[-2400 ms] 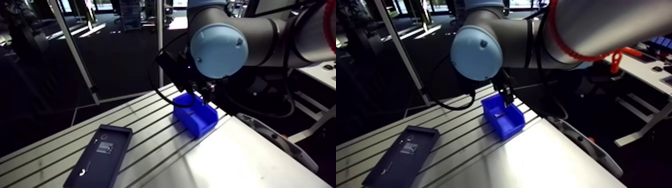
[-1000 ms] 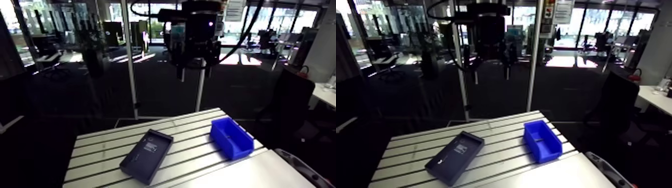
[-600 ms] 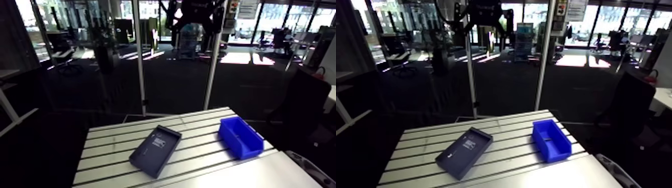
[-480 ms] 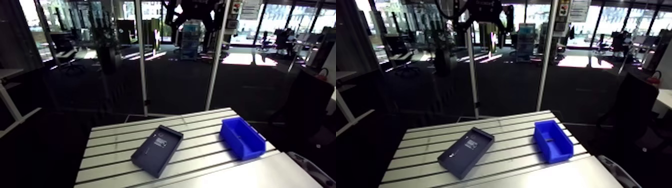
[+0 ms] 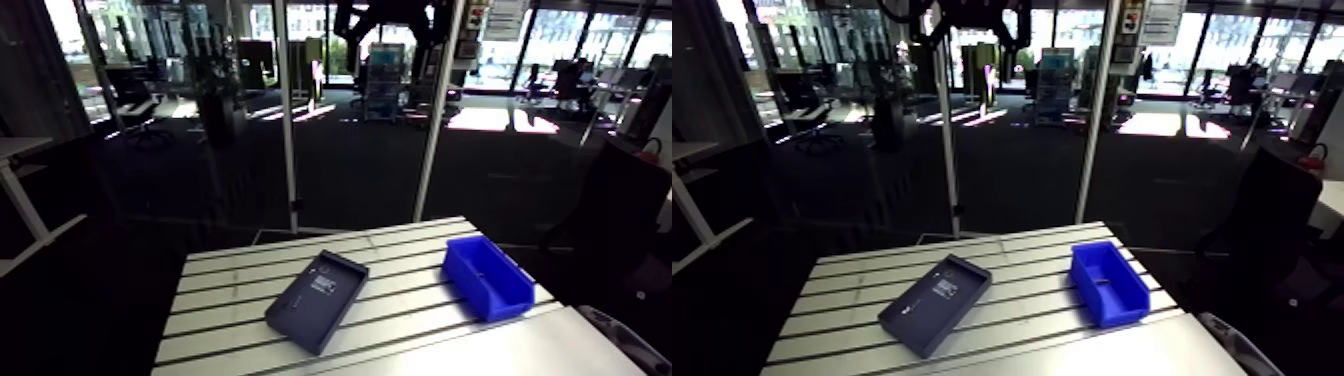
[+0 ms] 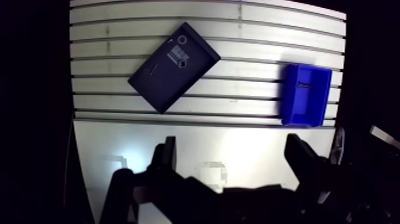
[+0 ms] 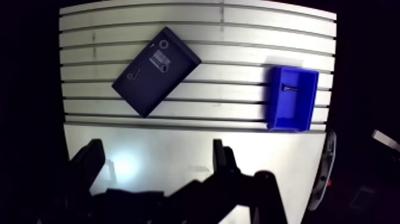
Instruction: Pick up the M10 bolt from the tray and put it into the blue bin.
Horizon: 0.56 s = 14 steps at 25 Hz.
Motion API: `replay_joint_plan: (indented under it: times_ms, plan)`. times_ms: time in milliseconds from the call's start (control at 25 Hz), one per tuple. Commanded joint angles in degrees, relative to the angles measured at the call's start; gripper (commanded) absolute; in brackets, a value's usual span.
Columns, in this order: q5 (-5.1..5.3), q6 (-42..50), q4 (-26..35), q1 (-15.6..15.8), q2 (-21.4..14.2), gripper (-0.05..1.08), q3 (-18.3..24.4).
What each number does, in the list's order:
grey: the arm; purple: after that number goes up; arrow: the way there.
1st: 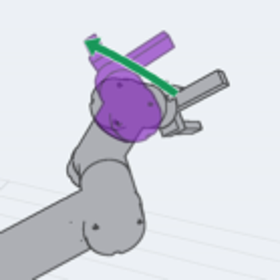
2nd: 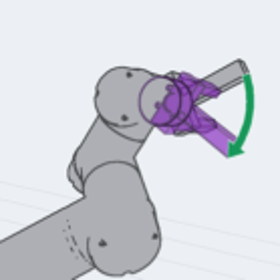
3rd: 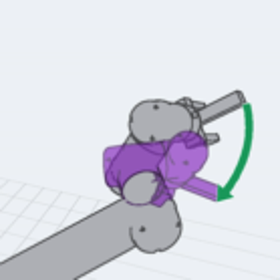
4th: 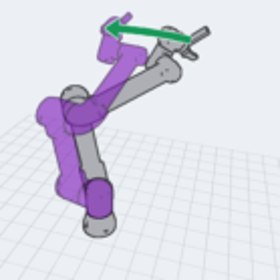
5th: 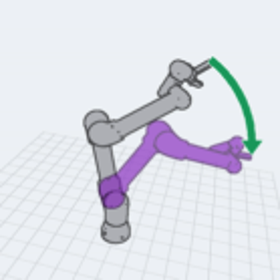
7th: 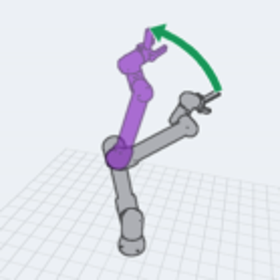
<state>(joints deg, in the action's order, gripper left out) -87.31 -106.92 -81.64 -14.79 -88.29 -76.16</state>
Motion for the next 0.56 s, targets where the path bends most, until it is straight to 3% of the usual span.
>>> replay_joint_plan:
  times_ms: [40, 560]
  plan:
    - [0.25, 0.0, -0.1, 0.0, 0.0, 0.02, -0.1]
    - [0.52, 0.0, 0.0, 0.0, 0.0, 0.02, 0.2]
